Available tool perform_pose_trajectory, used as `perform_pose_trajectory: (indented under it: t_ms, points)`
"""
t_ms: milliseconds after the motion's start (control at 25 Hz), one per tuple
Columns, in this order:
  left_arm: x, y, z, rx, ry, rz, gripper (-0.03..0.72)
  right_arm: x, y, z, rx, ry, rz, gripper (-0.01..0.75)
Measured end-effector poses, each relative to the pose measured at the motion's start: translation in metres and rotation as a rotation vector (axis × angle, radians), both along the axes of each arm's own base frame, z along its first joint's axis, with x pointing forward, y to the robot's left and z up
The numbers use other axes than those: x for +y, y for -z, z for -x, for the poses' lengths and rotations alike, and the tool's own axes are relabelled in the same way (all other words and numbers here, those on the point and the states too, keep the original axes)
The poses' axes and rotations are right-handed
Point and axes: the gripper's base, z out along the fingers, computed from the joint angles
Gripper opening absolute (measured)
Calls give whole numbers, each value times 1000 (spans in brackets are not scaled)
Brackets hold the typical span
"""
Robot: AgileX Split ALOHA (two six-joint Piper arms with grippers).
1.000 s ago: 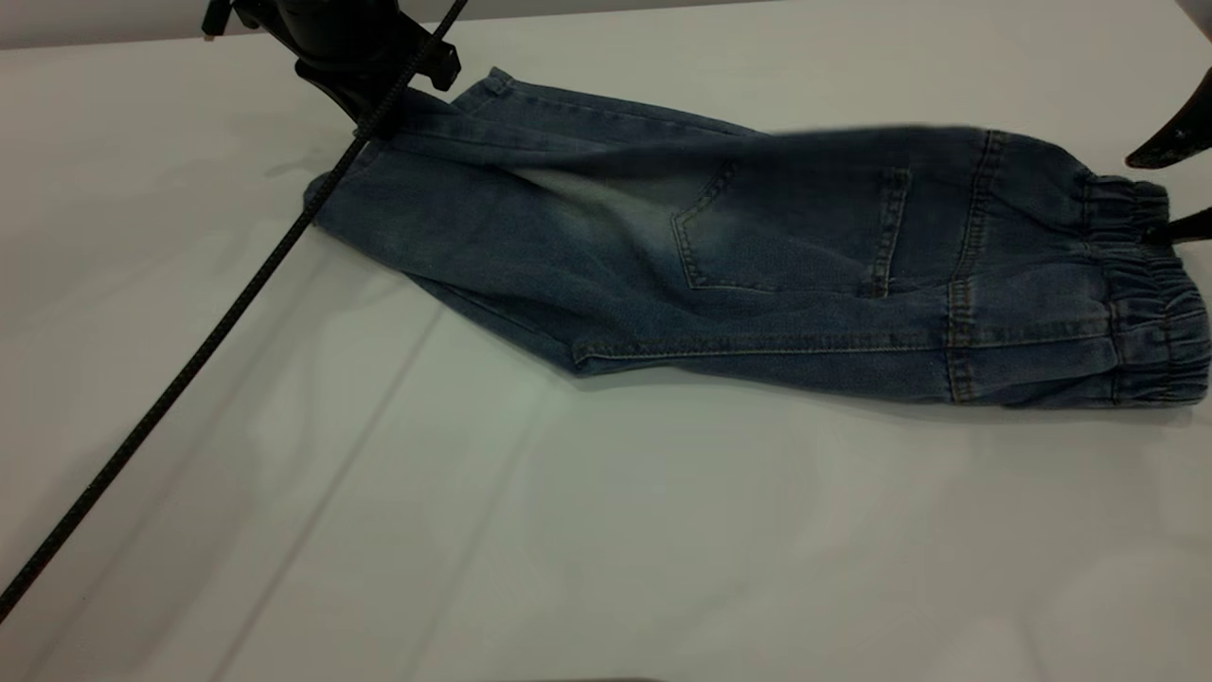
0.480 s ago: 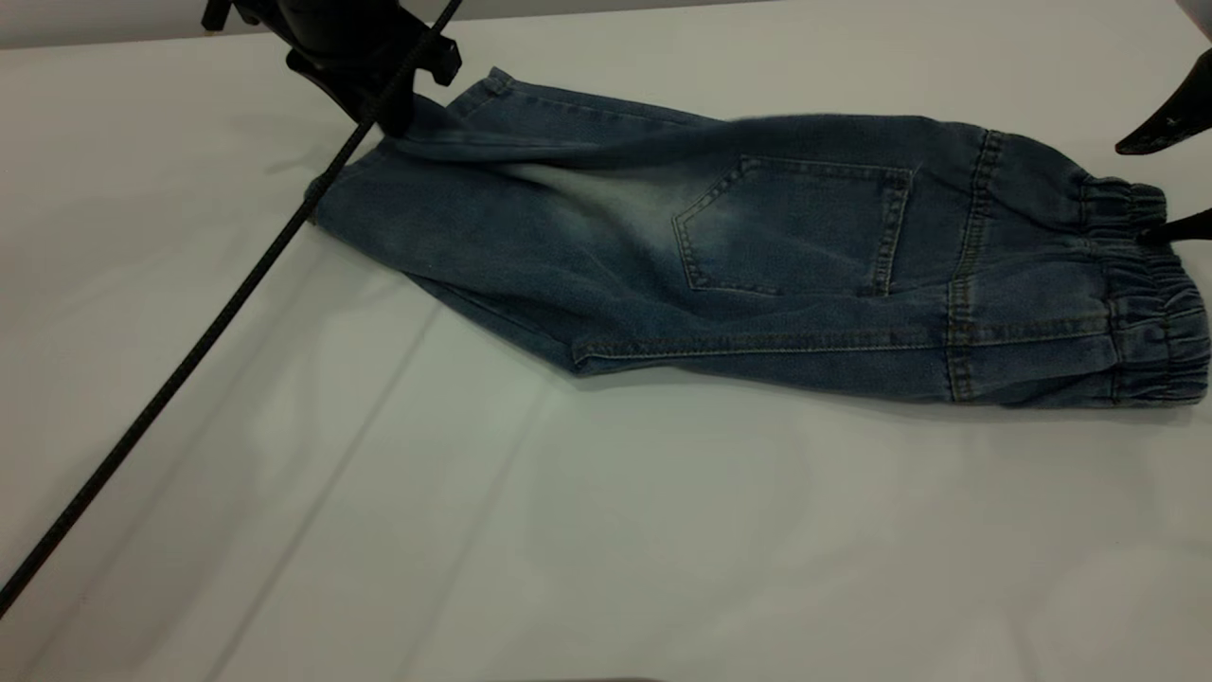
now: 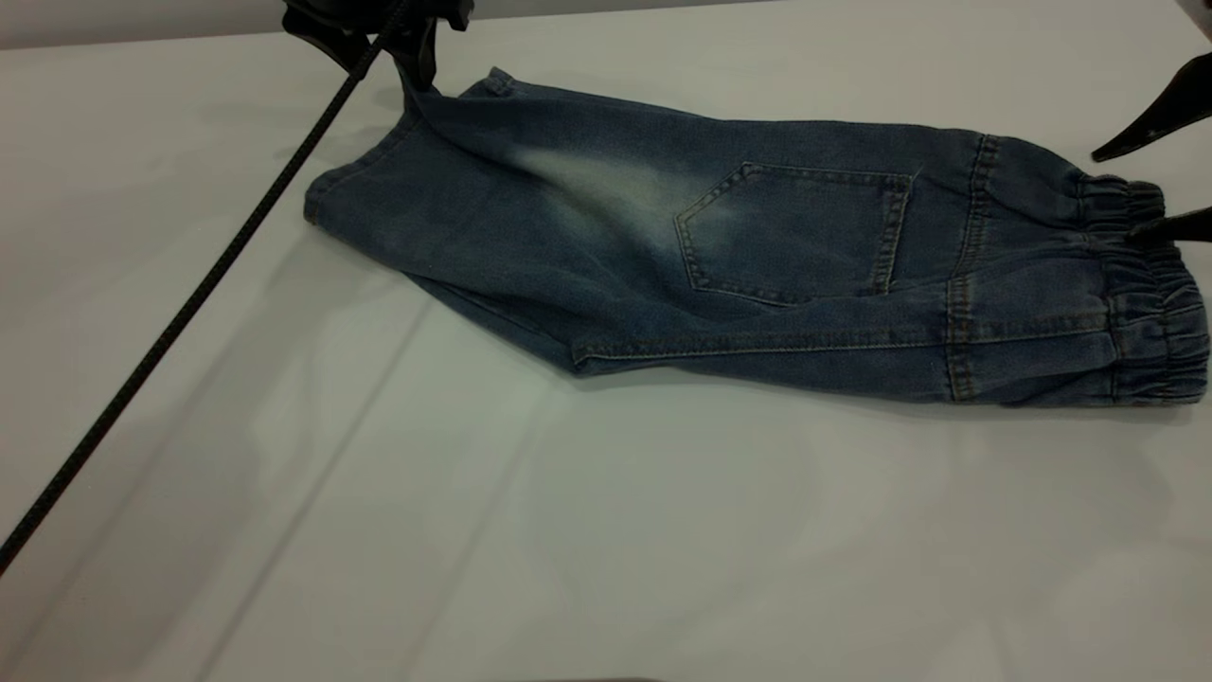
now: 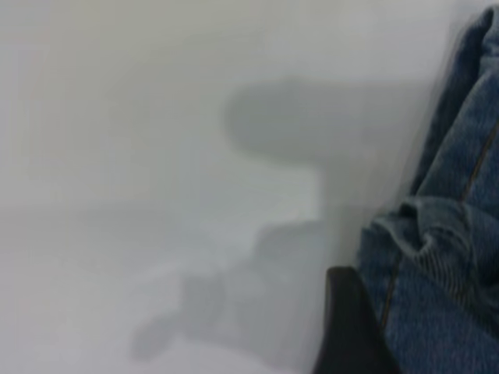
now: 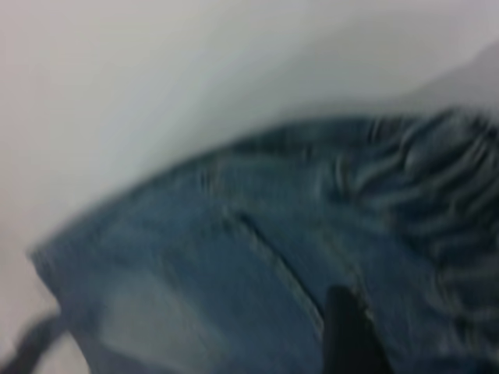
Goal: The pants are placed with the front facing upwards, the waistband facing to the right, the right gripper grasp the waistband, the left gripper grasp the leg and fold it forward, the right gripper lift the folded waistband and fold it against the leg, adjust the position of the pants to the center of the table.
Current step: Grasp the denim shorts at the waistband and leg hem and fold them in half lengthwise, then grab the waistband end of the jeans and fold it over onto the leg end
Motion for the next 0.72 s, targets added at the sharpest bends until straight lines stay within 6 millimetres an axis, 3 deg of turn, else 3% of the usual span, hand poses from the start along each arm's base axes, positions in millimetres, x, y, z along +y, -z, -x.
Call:
perform_pose_trajectory:
  t_ms: [120,280,400,560,720]
  points:
    - [1,-12,1,-8,-5,3,399,8,-3,4,-34,-125,-35,366]
    - [2,-49,4,-63,3,11,399,18,-10,8,-120,-280,-103,365]
    - [3,-65,8,-61,7,2,399,21,-9,14,-125,-400,-85,365]
    - [5,-71,13,-34,16,-18,399,28,0,35,-86,-549,-49,379]
    - [3,-69,16,5,22,-31,400,44,15,58,-23,-647,48,472]
